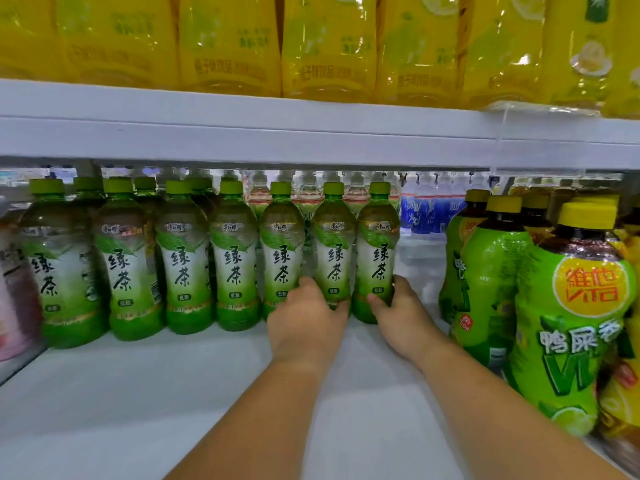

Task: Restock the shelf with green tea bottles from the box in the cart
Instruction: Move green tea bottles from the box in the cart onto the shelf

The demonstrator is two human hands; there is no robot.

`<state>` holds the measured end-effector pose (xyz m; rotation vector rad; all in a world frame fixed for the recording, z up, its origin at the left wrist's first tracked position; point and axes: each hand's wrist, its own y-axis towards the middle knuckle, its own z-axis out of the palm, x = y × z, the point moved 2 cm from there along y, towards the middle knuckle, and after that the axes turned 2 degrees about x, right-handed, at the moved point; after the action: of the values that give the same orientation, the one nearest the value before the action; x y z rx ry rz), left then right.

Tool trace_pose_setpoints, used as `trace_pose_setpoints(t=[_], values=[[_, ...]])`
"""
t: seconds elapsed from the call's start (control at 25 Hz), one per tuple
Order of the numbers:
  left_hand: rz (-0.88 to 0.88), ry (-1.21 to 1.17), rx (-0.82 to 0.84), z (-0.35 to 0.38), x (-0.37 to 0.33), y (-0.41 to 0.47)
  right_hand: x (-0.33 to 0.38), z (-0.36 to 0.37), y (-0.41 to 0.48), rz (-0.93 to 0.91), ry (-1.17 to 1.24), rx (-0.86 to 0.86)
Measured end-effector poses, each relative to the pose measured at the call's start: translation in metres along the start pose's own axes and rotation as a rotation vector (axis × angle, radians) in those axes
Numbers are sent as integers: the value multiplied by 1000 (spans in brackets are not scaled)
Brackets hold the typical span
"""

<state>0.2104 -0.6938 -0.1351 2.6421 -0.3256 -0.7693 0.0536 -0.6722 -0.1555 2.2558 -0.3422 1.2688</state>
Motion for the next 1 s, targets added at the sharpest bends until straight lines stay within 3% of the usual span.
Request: trace_pose_setpoints(t=[0.24,0.36,0.56,1.0], values=[[9,-90,65,-7,10,-8,8,-5,-9,34,-21,-73],[-21,-135,197,-7,7,-16,20,-10,-25,102,-13,-49],[-13,-406,416,-19,5,-43,36,-16,-62,194,24,-17],[95,-673,503,-88,42,-125,45,-50,-161,219,110,19]])
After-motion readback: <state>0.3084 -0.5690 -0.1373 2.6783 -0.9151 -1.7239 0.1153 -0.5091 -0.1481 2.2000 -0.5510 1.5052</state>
